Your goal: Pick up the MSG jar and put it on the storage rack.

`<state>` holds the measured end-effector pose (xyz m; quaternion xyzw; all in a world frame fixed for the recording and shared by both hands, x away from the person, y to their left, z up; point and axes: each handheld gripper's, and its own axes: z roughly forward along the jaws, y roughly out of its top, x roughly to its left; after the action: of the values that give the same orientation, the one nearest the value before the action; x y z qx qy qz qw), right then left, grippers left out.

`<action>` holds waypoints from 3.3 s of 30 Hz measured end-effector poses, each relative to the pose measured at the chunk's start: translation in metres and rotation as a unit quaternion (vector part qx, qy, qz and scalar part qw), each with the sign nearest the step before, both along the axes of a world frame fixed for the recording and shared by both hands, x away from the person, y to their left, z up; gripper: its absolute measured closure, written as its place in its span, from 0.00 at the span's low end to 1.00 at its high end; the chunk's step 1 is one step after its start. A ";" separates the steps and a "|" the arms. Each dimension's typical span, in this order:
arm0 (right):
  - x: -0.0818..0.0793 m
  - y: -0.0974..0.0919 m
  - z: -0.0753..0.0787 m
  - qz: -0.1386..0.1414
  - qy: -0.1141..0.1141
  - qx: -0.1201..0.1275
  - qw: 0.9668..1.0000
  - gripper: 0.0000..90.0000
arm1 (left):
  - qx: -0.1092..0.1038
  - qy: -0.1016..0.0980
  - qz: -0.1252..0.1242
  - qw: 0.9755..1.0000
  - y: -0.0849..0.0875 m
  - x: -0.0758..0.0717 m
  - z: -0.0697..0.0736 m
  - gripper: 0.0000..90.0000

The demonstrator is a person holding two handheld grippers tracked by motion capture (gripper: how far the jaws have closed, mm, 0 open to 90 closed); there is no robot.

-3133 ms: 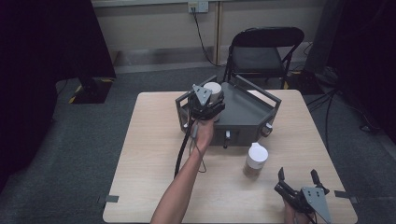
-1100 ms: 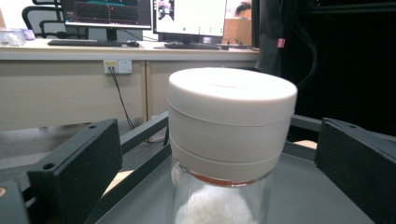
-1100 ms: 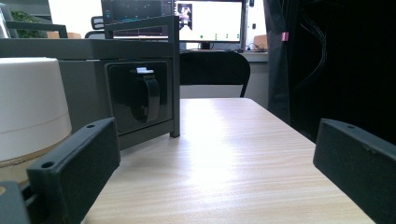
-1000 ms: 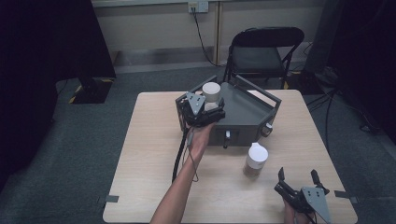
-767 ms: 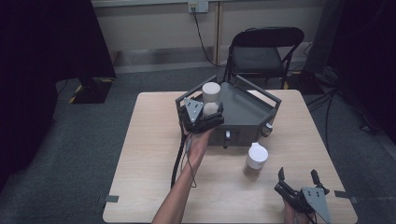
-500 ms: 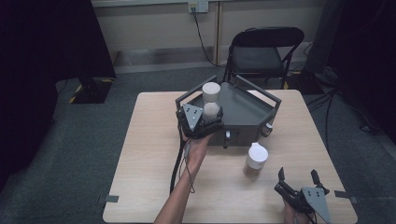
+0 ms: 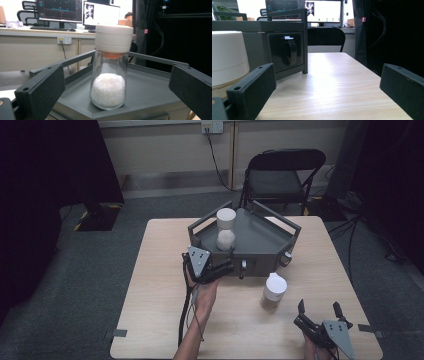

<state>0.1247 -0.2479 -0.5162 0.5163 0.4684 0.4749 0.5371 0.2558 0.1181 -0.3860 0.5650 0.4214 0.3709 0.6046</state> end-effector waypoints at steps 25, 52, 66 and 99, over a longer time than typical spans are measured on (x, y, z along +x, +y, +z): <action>0.000 0.000 0.000 -0.001 0.000 0.000 1.000 0.00 | 0.003 -0.022 0.017 1.000 0.002 -0.061 -0.036 0.00; 0.000 0.001 0.000 -0.001 0.000 0.001 1.000 0.00 | 0.014 -0.003 0.041 0.999 0.009 -0.091 -0.104 0.00; 0.000 0.001 0.000 -0.001 0.000 0.001 1.000 0.00 | 0.029 -0.001 0.049 0.998 0.007 -0.096 -0.117 0.00; -0.001 0.000 0.000 0.000 0.000 0.001 1.000 0.00 | 0.040 -0.018 0.084 0.995 -0.002 -0.107 -0.131 0.00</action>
<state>0.1240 -0.2476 -0.5163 0.5167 0.4678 0.4753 0.5369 0.1484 0.1158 -0.5171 0.5441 0.4413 0.4474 0.5559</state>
